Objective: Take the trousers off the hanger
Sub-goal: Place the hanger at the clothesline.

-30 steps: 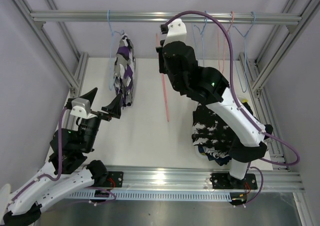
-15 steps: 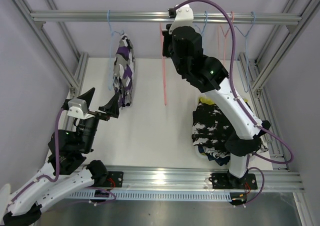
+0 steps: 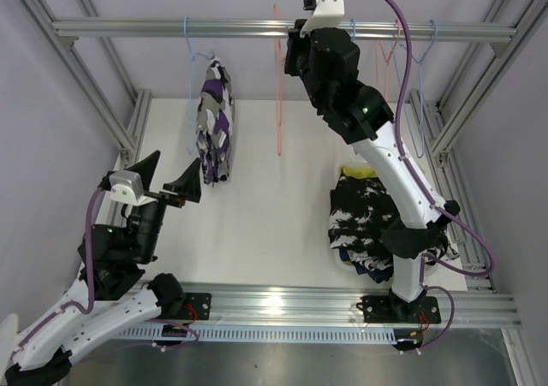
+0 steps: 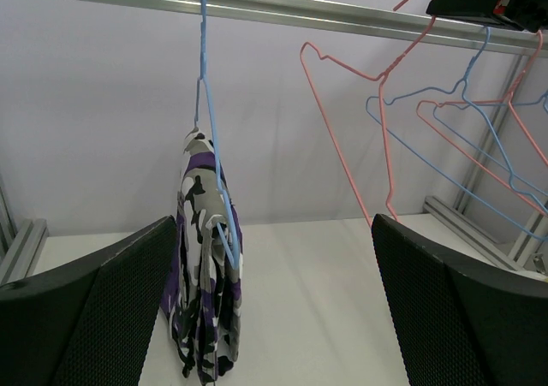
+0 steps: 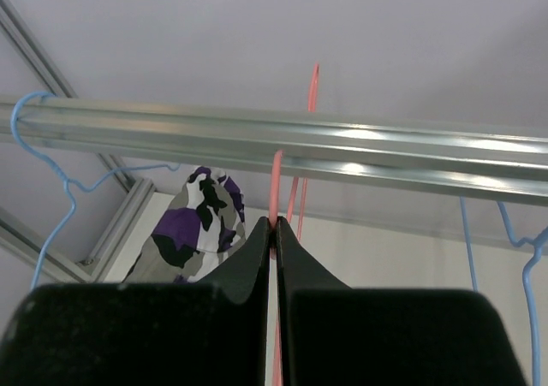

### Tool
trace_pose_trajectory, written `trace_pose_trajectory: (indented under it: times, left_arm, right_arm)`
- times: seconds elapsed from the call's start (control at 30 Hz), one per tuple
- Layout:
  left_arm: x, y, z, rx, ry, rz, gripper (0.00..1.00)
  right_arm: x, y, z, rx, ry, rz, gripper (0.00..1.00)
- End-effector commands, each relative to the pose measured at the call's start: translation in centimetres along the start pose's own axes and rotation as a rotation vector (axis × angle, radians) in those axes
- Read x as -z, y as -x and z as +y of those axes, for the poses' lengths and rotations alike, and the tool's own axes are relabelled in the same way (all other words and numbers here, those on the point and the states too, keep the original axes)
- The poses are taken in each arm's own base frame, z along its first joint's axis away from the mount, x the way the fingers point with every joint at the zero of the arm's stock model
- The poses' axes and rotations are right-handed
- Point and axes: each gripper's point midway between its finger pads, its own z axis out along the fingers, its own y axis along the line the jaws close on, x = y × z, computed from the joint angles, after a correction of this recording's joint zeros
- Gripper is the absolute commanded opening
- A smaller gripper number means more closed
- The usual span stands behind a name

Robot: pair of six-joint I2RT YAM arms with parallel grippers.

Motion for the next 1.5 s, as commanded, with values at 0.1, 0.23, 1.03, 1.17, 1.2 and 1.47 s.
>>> trace_pose_trajectory:
  times: [0.1,0.23,1.03,1.17,1.2,1.47]
  left_arm:
    - [0.1,2.1,0.2,0.055,-0.004,-0.042,1.0]
    - [0.2,2.2,0.2,0.056,-0.003,-0.042,0.99]
    - [0.4,2.6,0.6,0.058,0.007,-0.054,0.99]
    - [0.4,2.5,0.6,0.06,0.008,-0.054,0.99]
    - [0.4,2.5,0.7,0.057,0.01,-0.054,0.99]
    - [0.5,2.6,0.7,0.055,0.01,-0.057,0.99]
  right_arm:
    - [-0.4,4.6,-1.2,-0.059,0.023,-0.131,0.0]
    - [-0.8,5.2,-1.9,-0.072,0.021,-0.153,0.0]
    - [-5.1,3.0,-3.2,-0.113,0.063,-0.136,0.0]
    - [-5.3,3.0,-3.5,-0.116,0.062,-0.137,0.0]
    - [-5.4,2.8,-3.5,-0.116,0.061,-0.132,0.0]
    - [-5.3,2.8,-3.9,-0.127,0.055,-0.128,0.31]
